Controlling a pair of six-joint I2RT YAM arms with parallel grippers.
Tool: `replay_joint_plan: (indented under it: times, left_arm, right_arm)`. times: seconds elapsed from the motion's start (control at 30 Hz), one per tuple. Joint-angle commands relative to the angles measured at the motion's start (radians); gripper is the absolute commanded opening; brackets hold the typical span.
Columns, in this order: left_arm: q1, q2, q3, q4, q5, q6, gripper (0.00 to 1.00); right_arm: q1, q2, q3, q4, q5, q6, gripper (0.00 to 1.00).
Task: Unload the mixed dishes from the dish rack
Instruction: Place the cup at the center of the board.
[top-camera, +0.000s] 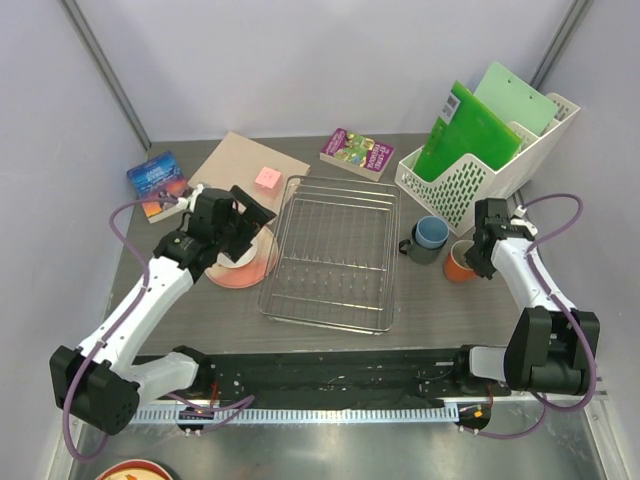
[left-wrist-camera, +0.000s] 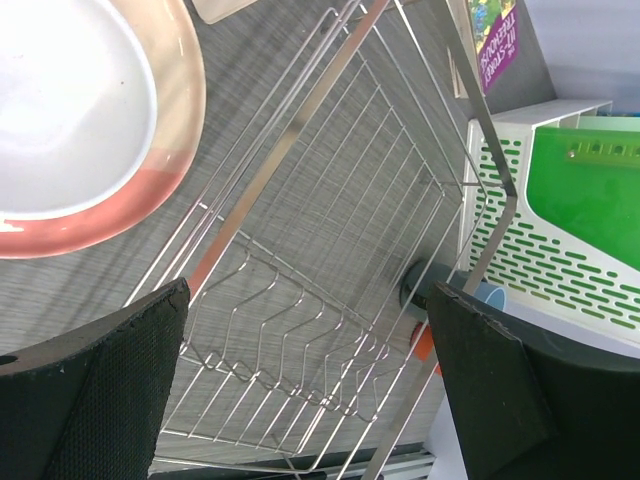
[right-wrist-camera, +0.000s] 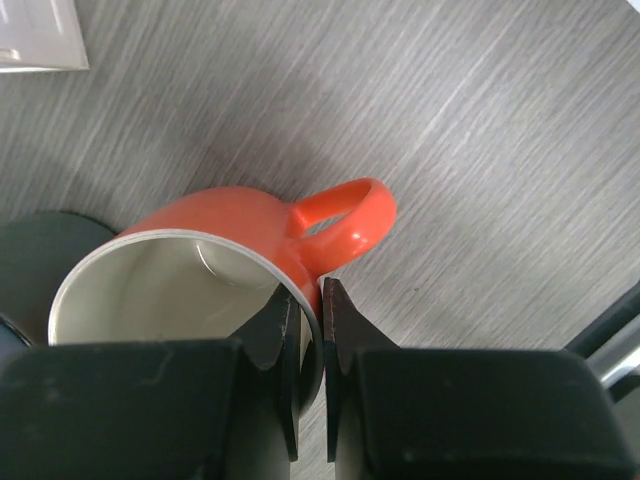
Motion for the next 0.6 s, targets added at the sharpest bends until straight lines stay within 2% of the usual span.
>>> replay_joint_plan:
  times: [0.0, 0.2, 0.3, 0.57]
  left_arm:
    - [-0.003, 0.001, -0.009, -0.004, -0.023, 0.018, 1.00]
    - [-0.003, 0.015, -0.017, -0.002, -0.021, 0.024, 1.00]
    - [-0.003, 0.020, -0.014, -0.001, -0.014, 0.038, 1.00]
    - [-0.003, 0.018, -0.002, -0.008, -0.029, 0.064, 1.00]
  right_arm:
    - [-0.005, -0.003, 0.026, 0.112, -0.009, -0.003, 0.03]
    - [-0.004, -0.019, 0.026, 0.117, -0.009, -0.014, 0.31]
    - [-0.004, -0.058, 0.030, 0.103, -0.004, -0.020, 0.41]
    - [-0.004, -0.223, 0.109, 0.013, -0.069, -0.033, 0.53]
